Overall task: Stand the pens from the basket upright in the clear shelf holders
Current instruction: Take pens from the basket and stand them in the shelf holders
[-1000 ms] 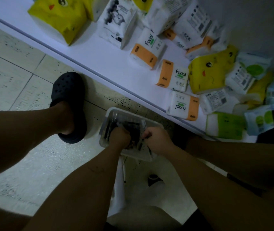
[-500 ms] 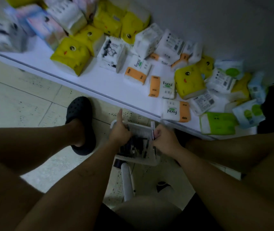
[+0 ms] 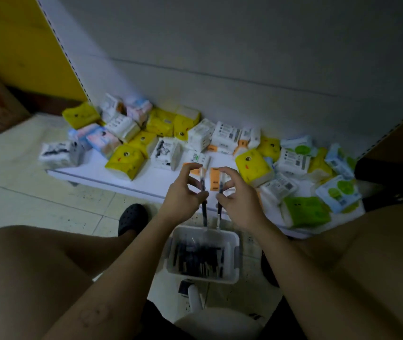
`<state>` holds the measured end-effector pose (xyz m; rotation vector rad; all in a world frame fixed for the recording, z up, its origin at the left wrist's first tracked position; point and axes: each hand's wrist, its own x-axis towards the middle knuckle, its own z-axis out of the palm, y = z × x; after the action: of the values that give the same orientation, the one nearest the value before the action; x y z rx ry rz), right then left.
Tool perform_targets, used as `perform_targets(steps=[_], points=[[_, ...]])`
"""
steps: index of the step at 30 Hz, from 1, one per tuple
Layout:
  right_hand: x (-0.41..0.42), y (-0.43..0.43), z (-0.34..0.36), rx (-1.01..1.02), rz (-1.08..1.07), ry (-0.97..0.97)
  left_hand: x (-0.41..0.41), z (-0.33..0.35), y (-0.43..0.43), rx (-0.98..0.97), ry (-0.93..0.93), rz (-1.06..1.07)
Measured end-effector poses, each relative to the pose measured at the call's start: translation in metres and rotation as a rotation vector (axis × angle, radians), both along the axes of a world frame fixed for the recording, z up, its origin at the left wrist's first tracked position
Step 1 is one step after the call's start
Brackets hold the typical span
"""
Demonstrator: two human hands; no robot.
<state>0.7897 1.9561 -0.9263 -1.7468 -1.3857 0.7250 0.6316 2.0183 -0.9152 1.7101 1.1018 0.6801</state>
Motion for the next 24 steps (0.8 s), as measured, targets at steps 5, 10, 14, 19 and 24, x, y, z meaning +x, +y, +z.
perform_targets(steps=[5,10,14,19,24], points=[[0.007,0.0,0.061,0.206,-0.042,0.089,0.017,0.067,0.009,0.139,-0.117,-0.05],[0.028,-0.007,0.134,0.395,-0.044,0.084,0.042,0.145,0.009,0.343,-0.167,-0.108],[0.051,-0.017,0.197,0.555,-0.064,0.043,0.065,0.212,0.005,0.485,-0.233,-0.203],[0.076,-0.029,0.279,0.695,-0.084,-0.062,0.09,0.29,0.001,0.67,-0.312,-0.27],[0.104,-0.033,0.349,0.814,-0.121,-0.144,0.115,0.356,0.002,0.724,-0.366,-0.325]])
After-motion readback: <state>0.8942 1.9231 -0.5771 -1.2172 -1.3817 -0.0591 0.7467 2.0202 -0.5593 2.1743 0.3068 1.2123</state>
